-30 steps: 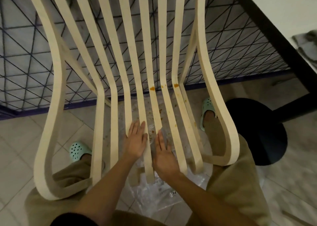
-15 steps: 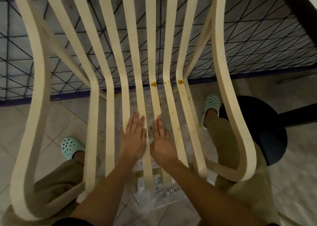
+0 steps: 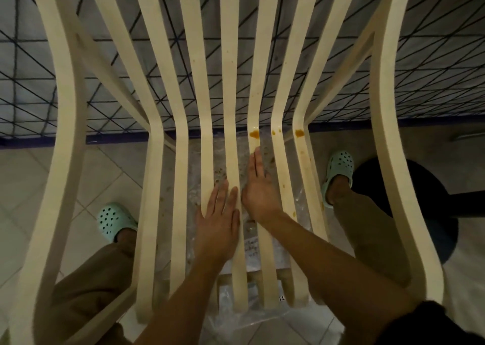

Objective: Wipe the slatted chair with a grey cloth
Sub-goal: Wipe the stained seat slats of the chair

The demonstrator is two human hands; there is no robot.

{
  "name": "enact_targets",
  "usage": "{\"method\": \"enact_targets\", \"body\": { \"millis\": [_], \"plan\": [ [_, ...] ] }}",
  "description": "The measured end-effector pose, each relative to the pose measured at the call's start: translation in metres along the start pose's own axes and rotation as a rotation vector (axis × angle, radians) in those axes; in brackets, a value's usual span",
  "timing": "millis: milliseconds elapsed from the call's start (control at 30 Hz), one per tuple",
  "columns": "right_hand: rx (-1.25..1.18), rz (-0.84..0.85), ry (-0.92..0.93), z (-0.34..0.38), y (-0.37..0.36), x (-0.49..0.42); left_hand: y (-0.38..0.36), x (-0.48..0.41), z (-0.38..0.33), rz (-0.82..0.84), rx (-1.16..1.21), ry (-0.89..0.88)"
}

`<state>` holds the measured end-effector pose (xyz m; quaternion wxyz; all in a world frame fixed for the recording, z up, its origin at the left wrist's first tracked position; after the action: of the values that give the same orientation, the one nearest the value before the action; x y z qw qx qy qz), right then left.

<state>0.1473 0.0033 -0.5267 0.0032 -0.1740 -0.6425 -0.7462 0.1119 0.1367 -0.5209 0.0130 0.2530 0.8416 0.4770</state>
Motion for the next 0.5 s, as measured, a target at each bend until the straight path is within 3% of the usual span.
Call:
{"method": "enact_targets", "body": {
  "millis": [500],
  "plan": [
    [0.048, -0.018, 0.032, 0.001, 0.009, -0.067, -0.001, -0.001, 0.004, 0.036, 0.007, 0.030]
  ]
}}
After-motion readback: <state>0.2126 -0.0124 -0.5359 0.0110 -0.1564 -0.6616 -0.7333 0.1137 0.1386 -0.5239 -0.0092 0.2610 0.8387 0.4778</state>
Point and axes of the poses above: each hand's wrist, its own x-axis away from the middle knuckle, its own y-axis out of the back of the hand, z = x × y, the point moved 4 cm from there along -x, towards the middle knuckle, and after that the axes turned 14 degrees about x, right-handed, at the moved point
